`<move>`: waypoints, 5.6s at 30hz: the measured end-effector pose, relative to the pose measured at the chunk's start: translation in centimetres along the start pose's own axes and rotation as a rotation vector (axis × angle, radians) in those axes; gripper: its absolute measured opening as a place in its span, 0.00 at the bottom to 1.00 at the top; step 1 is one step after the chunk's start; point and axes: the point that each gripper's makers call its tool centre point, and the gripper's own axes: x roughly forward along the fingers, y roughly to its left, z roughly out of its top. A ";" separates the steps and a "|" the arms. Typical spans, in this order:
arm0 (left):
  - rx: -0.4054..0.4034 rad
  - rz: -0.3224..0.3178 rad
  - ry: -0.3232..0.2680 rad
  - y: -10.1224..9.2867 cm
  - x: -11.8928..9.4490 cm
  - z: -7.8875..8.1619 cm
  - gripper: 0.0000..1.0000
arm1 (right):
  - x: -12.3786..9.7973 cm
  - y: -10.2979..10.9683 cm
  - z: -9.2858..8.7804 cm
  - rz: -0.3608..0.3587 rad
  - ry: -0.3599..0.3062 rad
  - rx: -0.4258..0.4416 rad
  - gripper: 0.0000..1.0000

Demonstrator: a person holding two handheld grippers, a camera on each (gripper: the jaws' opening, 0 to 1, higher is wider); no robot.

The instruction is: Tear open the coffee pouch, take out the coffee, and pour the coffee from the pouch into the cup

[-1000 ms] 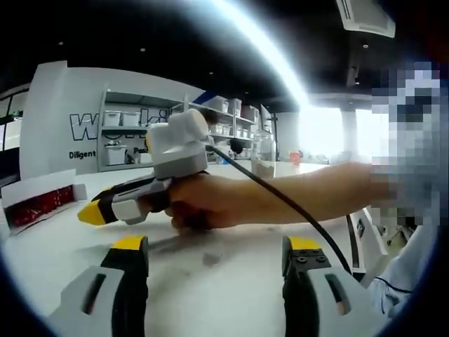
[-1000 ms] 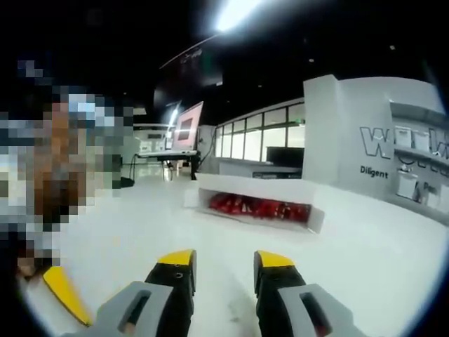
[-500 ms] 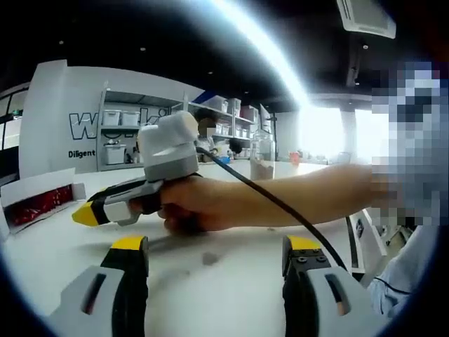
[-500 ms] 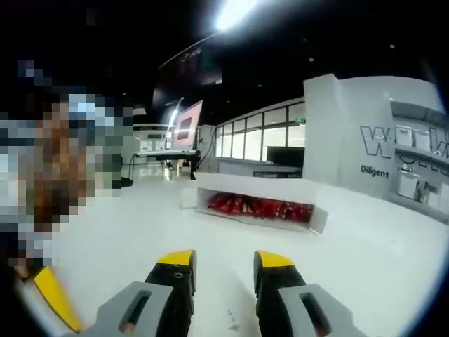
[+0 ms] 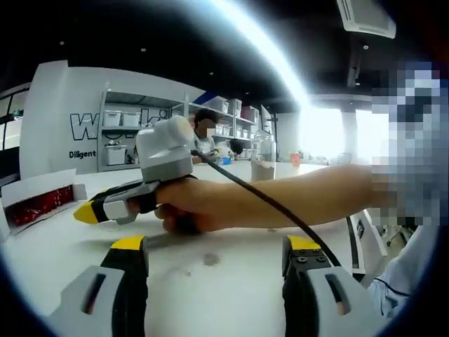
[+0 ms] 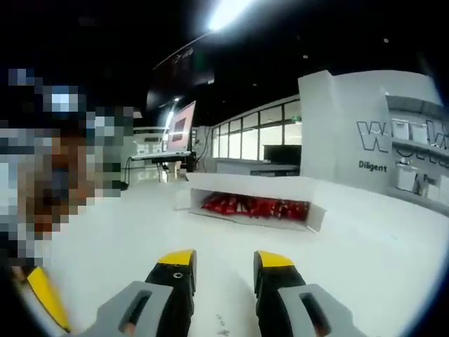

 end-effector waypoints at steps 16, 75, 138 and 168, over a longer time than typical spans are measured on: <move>-0.019 0.024 0.000 1.5 0.1 0.1 0.79 | 0.7 -0.3 0.0 -0.010 0.000 -0.031 0.33; -0.045 0.124 -0.013 2.9 -0.5 0.2 0.79 | 4.2 -1.5 0.7 0.034 -0.029 -0.016 0.34; -0.029 0.217 -0.007 4.3 -0.9 0.1 0.79 | 6.8 -4.0 1.3 0.017 -0.055 0.012 0.29; -0.018 0.211 0.011 4.2 -0.7 -0.1 0.79 | 8.1 -5.0 1.6 0.024 -0.062 0.008 0.29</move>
